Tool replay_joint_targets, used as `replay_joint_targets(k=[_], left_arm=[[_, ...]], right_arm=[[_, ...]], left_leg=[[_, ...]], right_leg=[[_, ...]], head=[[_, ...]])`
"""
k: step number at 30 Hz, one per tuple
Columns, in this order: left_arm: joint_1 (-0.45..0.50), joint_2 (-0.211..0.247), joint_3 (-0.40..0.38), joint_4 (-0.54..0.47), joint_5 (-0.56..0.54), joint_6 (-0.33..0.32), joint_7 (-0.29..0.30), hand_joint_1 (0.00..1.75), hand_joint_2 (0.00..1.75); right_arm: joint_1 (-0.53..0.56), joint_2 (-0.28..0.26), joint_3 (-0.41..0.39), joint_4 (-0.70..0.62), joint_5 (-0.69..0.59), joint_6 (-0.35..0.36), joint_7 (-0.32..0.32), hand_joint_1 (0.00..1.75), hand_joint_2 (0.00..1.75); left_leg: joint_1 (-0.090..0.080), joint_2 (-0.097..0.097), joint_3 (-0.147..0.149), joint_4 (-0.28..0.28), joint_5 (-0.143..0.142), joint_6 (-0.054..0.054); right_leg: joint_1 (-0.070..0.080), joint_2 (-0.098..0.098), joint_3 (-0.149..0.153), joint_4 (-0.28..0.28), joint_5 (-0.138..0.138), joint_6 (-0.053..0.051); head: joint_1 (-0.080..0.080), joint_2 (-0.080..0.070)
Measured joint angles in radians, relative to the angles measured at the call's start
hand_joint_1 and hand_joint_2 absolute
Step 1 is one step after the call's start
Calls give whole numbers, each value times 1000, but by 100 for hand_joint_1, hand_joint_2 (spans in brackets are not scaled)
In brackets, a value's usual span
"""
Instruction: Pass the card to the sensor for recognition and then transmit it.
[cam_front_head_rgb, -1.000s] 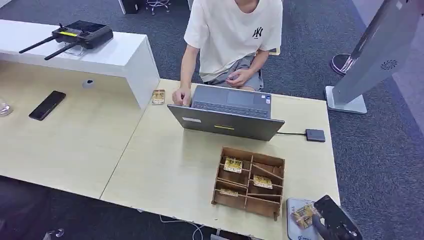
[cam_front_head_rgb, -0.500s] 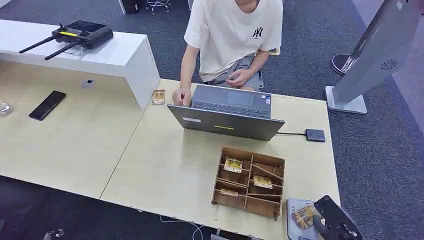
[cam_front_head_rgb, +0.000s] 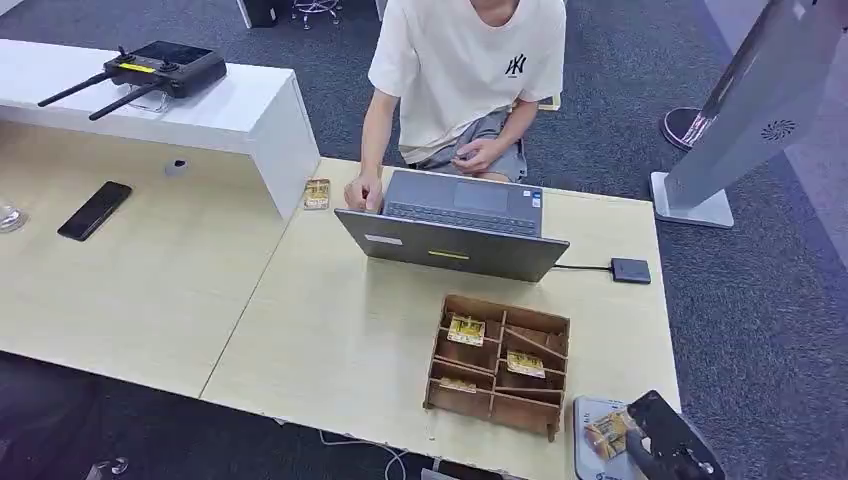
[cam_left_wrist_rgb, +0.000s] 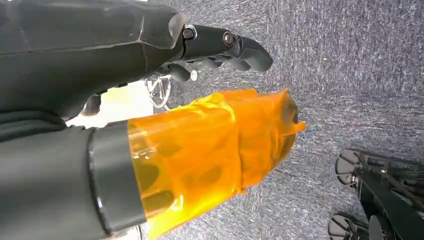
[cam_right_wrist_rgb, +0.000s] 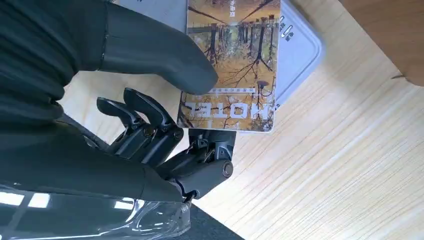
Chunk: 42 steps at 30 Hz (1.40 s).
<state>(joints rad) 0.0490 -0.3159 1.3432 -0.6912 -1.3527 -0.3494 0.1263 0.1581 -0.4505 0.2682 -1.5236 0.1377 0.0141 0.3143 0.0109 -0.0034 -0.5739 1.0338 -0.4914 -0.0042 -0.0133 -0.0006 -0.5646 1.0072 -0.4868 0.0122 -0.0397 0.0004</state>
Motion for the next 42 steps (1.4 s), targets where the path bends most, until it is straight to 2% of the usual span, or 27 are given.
replay_joint_targets(k=[28,36,42], left_arm=[[-5,0,24,2,-19,-1,-4,0,0],[-13,-1,50,2,-38,-1,-23,0,0],[-20,-1,80,2,-61,-4,-43,0,0]], right_arm=[[13,0,-11,-5,-25,-8,2,175,175],[34,11,-40,-24,-117,-22,-60,175,175],[49,32,-92,-69,-218,7,-133,175,175]], left_leg=[[0,0,0,0,0,0],[0,0,0,0,0,0],[0,0,0,0,0,0]], right_leg=[[0,0,0,0,0,0],[0,0,0,0,0,0],[0,0,0,0,0,0]], head=[[0,0],[0,0],[0,0]])
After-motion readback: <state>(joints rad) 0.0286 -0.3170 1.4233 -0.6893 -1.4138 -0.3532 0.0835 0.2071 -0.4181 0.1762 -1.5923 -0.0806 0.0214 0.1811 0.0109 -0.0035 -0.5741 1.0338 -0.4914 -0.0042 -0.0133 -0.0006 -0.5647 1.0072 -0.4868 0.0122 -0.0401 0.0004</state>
